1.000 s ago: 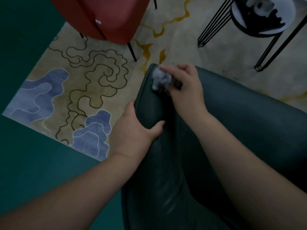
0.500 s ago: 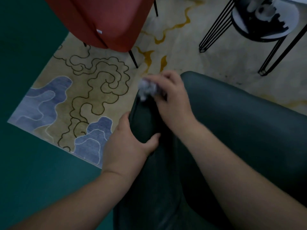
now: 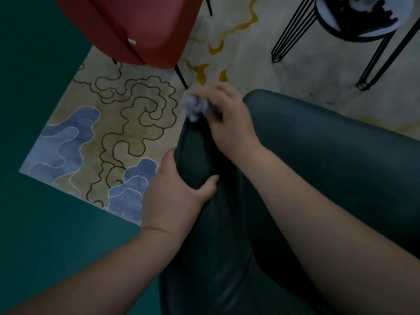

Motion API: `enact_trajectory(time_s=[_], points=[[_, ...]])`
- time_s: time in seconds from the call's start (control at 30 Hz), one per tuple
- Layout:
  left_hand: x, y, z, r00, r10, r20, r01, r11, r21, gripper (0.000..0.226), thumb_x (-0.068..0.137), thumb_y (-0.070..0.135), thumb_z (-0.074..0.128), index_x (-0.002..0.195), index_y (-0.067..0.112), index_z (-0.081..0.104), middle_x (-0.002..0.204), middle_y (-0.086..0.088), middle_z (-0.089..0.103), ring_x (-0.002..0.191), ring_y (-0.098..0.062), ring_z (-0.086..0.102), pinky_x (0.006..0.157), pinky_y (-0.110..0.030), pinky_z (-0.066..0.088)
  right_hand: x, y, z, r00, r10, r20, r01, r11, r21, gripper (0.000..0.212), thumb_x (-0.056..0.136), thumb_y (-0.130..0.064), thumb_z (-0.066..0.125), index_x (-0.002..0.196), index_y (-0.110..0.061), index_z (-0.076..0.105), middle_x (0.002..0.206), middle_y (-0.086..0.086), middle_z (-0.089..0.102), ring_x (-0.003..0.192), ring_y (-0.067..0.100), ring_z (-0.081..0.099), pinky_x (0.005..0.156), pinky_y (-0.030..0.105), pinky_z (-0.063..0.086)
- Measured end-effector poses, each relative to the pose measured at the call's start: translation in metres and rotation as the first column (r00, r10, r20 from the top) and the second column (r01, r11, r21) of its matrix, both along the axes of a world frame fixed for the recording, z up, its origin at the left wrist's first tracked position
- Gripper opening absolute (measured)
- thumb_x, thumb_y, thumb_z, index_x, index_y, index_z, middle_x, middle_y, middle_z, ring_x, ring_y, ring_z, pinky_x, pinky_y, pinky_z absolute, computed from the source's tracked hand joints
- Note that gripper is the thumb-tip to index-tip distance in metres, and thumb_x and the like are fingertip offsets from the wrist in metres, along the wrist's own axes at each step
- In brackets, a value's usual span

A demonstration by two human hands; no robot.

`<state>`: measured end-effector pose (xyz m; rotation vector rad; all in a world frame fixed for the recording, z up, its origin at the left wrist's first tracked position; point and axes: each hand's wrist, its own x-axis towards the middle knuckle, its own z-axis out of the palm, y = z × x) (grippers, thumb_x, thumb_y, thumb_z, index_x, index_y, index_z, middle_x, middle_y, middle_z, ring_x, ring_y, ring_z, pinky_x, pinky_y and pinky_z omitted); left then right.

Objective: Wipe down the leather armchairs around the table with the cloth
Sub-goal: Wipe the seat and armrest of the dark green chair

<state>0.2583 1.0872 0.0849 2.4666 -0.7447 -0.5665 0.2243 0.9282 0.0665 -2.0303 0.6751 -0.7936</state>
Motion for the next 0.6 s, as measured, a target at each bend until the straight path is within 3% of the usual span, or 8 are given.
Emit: enact_trajectory(time_s=[0.13, 0.27, 0.33, 0.43, 0.5, 0.6], points=[[0.000, 0.000, -0.001, 1.000, -0.002, 0.012, 0.002, 1.000, 0.020, 0.072, 0.061, 0.066, 0.067, 0.121, 0.037, 0.043, 0.096, 0.017, 0.056, 0.080, -0.008, 0.049, 0.068, -0.025, 0.039, 0.004, -0.007, -0.003, 0.984, -0.160, -0.073, 0.171, 0.969, 0.180, 0.042, 0.082, 0.003, 0.059, 0.118, -0.018, 0.065, 0.109, 0.001, 0.054, 0.106, 0.019, 0.053, 0.097, 0.031, 0.043], [0.000, 0.000, 0.000, 1.000, -0.002, -0.004, 0.002, 1.000, 0.019, 0.073, 0.059, 0.065, 0.067, 0.121, 0.035, 0.044, 0.102, 0.009, 0.063, 0.085, -0.017, 0.058, 0.071, -0.031, 0.047, -0.041, 0.050, -0.005, 0.986, -0.167, -0.016, 0.167, 0.969, 0.183, 0.048, 0.075, -0.001, 0.073, 0.120, -0.018, 0.064, 0.094, 0.003, 0.045, 0.086, 0.014, 0.051, 0.083, 0.017, 0.043], [0.000, -0.001, 0.001, 1.000, -0.007, -0.013, 0.007, 1.000, 0.015, 0.073, 0.058, 0.066, 0.065, 0.121, 0.037, 0.044, 0.104, 0.007, 0.064, 0.090, -0.020, 0.061, 0.073, -0.035, 0.051, -0.064, 0.074, -0.003, 0.988, -0.155, -0.006, 0.152, 0.960, 0.236, 0.044, 0.073, -0.003, 0.076, 0.114, -0.016, 0.066, 0.094, 0.005, 0.048, 0.085, 0.007, 0.052, 0.083, 0.011, 0.040], [0.001, 0.000, 0.000, 1.000, -0.009, -0.009, 0.009, 1.000, 0.008, 0.070, 0.059, 0.065, 0.067, 0.119, 0.038, 0.042, 0.100, 0.010, 0.060, 0.084, -0.017, 0.056, 0.069, -0.030, 0.043, -0.059, 0.053, 0.002, 0.971, -0.238, -0.014, 0.225, 0.897, 0.381, 0.033, 0.077, -0.011, 0.072, 0.109, -0.021, 0.065, 0.101, 0.004, 0.052, 0.089, -0.007, 0.053, 0.077, 0.002, 0.038], [0.000, 0.000, 0.000, 1.000, -0.007, 0.004, 0.007, 1.000, -0.001, 0.069, 0.060, 0.064, 0.068, 0.118, 0.037, 0.042, 0.094, 0.016, 0.054, 0.080, -0.011, 0.049, 0.069, -0.026, 0.038, -0.039, 0.021, 0.004, 0.950, -0.306, -0.054, 0.300, 0.859, 0.416, 0.040, 0.083, -0.013, 0.067, 0.122, -0.023, 0.059, 0.110, 0.003, 0.048, 0.090, -0.013, 0.050, 0.077, -0.003, 0.035], [0.000, 0.000, -0.001, 0.999, -0.005, 0.040, 0.005, 1.000, -0.003, 0.070, 0.060, 0.064, 0.067, 0.119, 0.035, 0.043, 0.092, 0.018, 0.049, 0.079, -0.008, 0.045, 0.069, -0.025, 0.036, -0.015, 0.003, -0.003, 0.965, -0.236, -0.114, 0.262, 0.874, 0.408, 0.052, 0.089, -0.014, 0.062, 0.138, -0.025, 0.047, 0.113, 0.003, 0.041, 0.092, -0.004, 0.046, 0.084, -0.004, 0.031]])
